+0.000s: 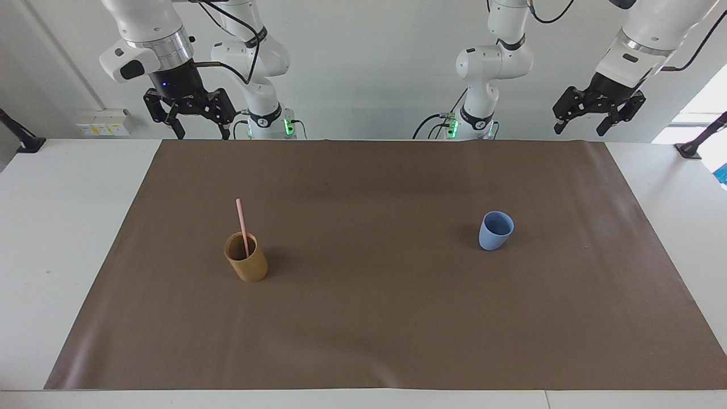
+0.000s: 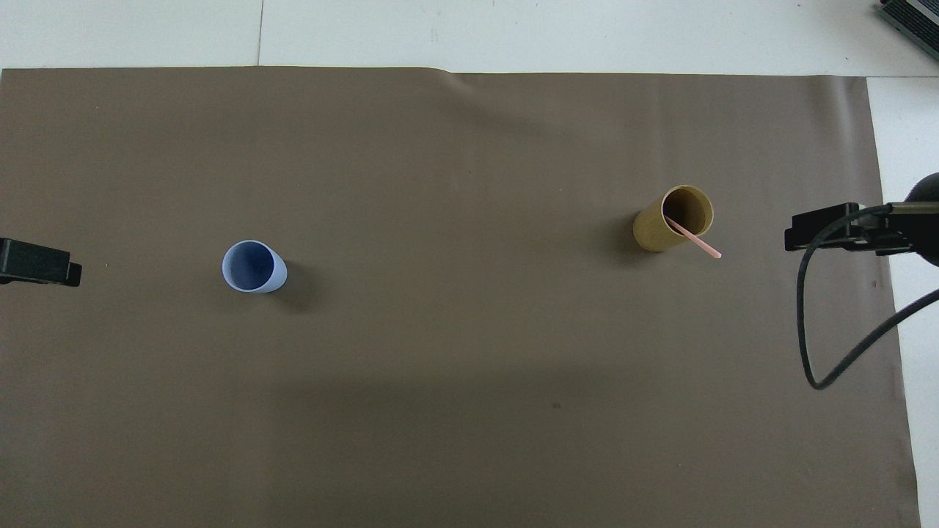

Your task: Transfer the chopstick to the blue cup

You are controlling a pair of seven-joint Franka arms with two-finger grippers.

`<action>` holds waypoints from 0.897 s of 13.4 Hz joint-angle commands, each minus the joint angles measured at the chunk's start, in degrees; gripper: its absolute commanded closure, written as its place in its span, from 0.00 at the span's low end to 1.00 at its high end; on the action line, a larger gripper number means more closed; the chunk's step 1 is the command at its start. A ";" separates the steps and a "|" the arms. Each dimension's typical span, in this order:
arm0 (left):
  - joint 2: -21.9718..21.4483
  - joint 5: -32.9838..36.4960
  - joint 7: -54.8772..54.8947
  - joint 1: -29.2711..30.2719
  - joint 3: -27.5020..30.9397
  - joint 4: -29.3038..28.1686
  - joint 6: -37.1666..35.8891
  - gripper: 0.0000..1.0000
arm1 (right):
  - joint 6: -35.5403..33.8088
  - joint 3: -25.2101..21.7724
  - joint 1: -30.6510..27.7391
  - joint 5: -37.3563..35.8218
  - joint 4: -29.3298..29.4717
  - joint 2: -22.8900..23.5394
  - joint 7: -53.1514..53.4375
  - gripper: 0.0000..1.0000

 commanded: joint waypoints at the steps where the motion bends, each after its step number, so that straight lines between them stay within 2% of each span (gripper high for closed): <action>1: -1.39 0.58 0.79 -0.16 0.10 -1.54 0.44 0.00 | 0.66 0.14 -0.48 0.25 -0.13 0.09 -0.11 0.00; 12: -1.39 0.58 0.79 -0.16 0.10 -1.45 1.06 0.00 | 0.48 0.14 -1.01 0.86 -0.05 0.09 -0.10 0.00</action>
